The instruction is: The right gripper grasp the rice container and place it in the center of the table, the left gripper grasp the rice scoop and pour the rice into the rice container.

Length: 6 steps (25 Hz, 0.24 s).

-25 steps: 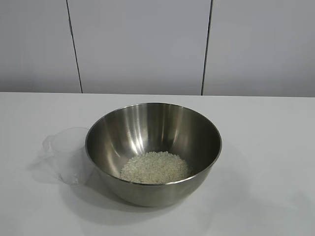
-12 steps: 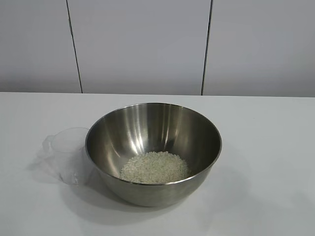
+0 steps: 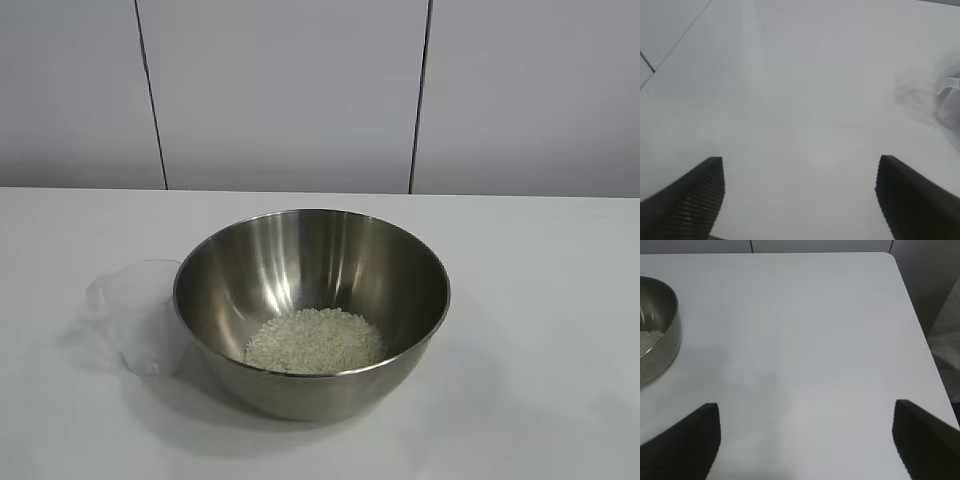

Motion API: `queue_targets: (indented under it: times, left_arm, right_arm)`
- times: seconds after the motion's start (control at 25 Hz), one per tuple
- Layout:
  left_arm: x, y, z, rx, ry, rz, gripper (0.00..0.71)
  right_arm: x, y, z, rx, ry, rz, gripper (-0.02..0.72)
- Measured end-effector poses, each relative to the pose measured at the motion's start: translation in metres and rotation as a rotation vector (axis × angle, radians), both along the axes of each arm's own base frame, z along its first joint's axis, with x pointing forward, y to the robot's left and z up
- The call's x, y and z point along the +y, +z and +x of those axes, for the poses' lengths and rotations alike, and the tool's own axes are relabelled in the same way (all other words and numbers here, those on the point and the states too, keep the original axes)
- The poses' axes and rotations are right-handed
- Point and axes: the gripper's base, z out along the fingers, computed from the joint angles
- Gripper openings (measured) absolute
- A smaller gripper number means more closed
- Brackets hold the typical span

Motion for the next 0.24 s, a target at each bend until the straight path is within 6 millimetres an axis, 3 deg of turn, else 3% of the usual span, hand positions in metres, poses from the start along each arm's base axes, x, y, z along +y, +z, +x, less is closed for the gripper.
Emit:
queue_targets:
  times: [0.24]
  left_arm:
    - [0.0003,-0.0004,-0.0104,-0.062,-0.002,-0.002,0.594]
  right_arm:
    - [0.0000,0.0000,0.0000,0.000,0.000,0.000,0.639]
